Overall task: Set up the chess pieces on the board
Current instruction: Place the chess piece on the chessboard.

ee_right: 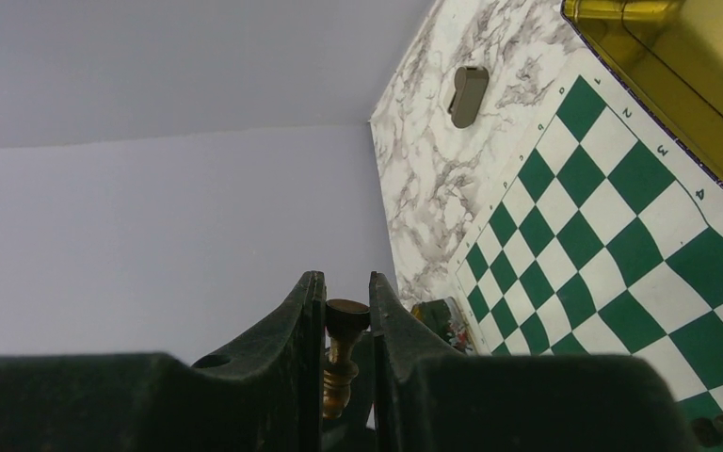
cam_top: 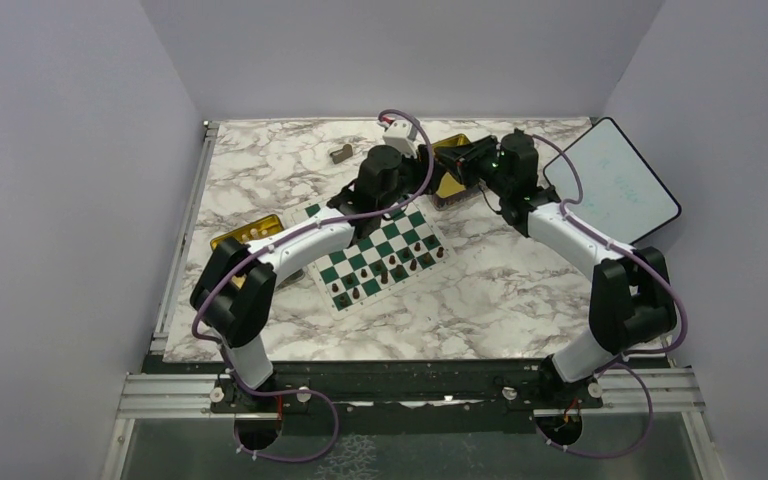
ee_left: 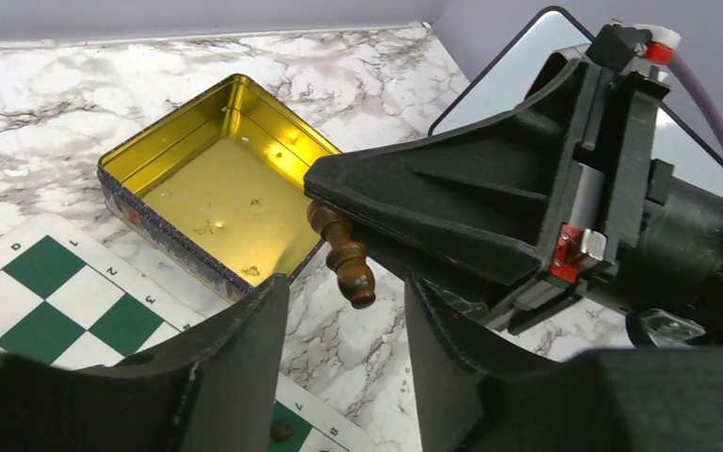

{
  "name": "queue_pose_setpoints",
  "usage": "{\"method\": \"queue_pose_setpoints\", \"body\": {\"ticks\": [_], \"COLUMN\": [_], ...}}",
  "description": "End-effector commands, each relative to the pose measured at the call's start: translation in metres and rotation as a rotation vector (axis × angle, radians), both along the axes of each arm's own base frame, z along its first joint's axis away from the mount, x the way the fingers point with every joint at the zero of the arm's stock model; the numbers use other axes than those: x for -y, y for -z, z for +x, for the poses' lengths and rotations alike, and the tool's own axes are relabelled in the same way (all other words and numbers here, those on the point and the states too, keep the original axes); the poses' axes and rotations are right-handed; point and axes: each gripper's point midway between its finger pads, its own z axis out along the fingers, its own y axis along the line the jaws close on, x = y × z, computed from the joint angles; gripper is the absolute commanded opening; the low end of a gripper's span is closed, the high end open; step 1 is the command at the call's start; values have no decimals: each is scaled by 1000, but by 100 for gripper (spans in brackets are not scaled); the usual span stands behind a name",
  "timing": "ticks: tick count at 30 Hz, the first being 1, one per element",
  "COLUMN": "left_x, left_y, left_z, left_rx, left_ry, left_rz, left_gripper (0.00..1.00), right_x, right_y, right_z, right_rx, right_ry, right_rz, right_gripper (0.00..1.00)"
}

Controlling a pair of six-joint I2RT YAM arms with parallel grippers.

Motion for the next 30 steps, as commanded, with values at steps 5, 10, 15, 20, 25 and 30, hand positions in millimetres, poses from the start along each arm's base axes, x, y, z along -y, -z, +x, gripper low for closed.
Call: {"method": "queue_pose_setpoints", "body": {"ticks": [5, 10, 15, 20, 25, 30], "left_x": [-1, -2, -3, -7, -12, -21], "left_y": [-21, -24, -27, -28, -26, -16], "left_z": [14, 15, 14, 11, 5, -4], "left_rx": [78, 96, 112, 117, 98, 42], "left_ry": [-56, -59, -54, -56, -50, -46], "left_rz": [3, 12, 22, 35, 56, 114], "left_gripper": [31, 21, 7, 0, 0, 0], "right_x": [-3, -4, -4, -2, 0, 10], "right_y": [-15, -11, -6, -1, 5, 7], "right_z": [-9, -9, -10, -13, -20, -28], "right_rx": [44, 40, 39, 49, 55, 96], "right_ry": [-21, -26, -34, -38, -51, -36], "right_rz": [30, 30, 13, -18, -53, -138], "right_gripper": [13, 13, 14, 18, 38, 56]}}
